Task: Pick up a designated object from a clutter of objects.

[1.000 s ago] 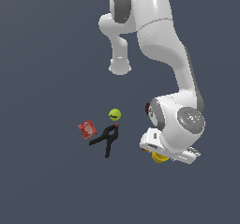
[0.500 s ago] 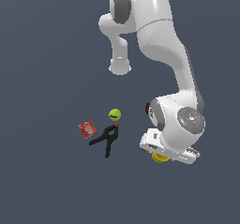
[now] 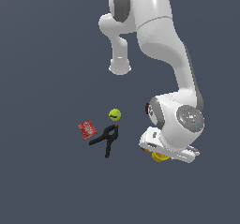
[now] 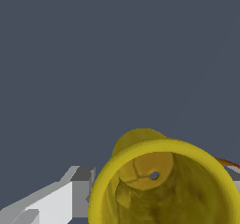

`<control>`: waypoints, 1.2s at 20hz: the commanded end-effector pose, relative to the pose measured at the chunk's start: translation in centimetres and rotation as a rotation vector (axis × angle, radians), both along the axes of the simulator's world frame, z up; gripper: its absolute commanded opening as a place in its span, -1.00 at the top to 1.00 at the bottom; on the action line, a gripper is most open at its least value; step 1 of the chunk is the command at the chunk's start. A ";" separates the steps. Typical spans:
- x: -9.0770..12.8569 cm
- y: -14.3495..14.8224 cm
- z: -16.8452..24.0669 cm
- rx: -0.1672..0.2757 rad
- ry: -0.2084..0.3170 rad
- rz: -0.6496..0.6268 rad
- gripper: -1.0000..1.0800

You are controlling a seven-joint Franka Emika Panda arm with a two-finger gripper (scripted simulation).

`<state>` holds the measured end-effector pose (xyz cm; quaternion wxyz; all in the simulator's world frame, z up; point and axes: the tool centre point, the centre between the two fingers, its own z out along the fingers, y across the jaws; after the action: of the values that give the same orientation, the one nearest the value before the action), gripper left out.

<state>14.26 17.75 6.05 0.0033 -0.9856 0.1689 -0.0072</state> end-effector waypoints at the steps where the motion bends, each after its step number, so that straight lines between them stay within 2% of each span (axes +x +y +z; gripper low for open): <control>1: -0.2 -0.2 0.6 0.001 -0.002 0.000 1.00; 10: -2.4 -2.0 4.3 0.001 0.000 0.000 1.00; 24: -8.4 -6.8 14.7 0.002 0.005 0.000 1.00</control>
<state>6.52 11.47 19.50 0.0033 -0.9856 0.1691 -0.0041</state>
